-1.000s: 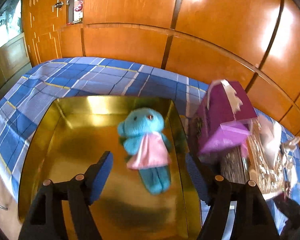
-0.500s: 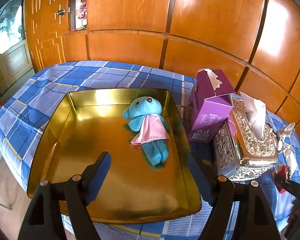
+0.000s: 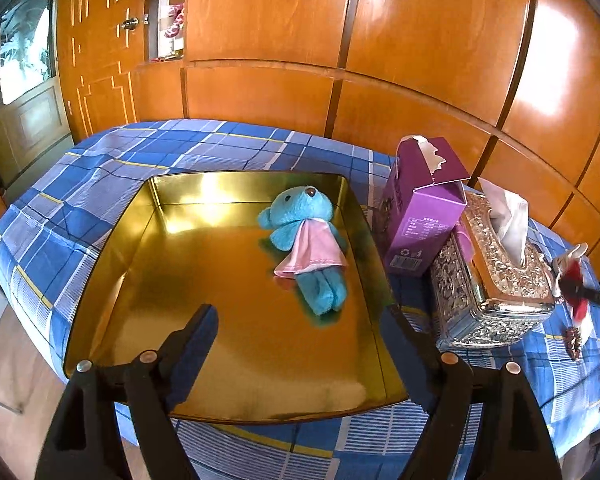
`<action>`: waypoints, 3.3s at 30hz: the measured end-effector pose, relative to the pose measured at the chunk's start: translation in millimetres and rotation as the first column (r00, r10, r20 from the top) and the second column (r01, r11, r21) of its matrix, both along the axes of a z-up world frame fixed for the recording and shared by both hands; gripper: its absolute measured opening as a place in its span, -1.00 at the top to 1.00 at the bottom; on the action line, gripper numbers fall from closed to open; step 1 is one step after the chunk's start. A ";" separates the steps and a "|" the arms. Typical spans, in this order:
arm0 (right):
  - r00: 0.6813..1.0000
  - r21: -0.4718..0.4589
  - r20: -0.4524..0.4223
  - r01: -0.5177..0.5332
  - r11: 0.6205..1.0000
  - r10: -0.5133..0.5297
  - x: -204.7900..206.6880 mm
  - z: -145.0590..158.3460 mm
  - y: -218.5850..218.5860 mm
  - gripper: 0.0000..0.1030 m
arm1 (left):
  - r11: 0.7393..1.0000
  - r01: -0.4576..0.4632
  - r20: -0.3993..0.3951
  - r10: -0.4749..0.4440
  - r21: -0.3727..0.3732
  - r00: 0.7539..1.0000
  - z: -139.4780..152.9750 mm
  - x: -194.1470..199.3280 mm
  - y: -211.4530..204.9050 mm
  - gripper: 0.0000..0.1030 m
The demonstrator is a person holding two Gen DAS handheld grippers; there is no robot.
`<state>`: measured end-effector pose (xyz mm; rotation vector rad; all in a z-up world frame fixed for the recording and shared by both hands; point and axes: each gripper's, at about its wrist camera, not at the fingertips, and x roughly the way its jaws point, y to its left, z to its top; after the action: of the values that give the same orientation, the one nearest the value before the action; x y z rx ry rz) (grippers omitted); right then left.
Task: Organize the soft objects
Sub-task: 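Carry the red sock to the gold tray and release it beside the bear with the right gripper, then move both tools back toward the remaining items on the bed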
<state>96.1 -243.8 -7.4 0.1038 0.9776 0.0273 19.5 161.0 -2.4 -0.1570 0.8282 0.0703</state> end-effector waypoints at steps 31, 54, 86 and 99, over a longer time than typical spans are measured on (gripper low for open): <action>0.742 0.163 -0.003 -0.661 0.732 0.671 -26.3 -8.0 330.7 0.33 | 0.948 -0.319 0.067 0.317 0.016 0.946 13.0 -25.5 103.7 -0.91; 0.815 0.037 0.098 -0.577 0.816 0.572 -50.9 5.5 293.5 0.14 | 0.972 -0.220 0.113 0.211 0.080 0.971 27.1 -31.2 62.0 -0.95; 0.950 0.031 0.238 -0.214 0.976 0.201 -74.1 41.3 124.1 0.13 | 0.991 0.025 0.109 -0.039 0.132 0.993 39.8 -33.6 -28.8 -0.95; 0.984 0.006 0.178 -0.006 1.000 0.005 -90.4 21.7 33.8 0.13 | 0.958 0.189 0.143 -0.223 0.214 0.964 63.3 -26.3 -82.7 -0.96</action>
<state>5.8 -210.1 14.3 0.1028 0.7991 0.0440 -6.9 78.4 61.0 0.1120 0.6625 -0.0569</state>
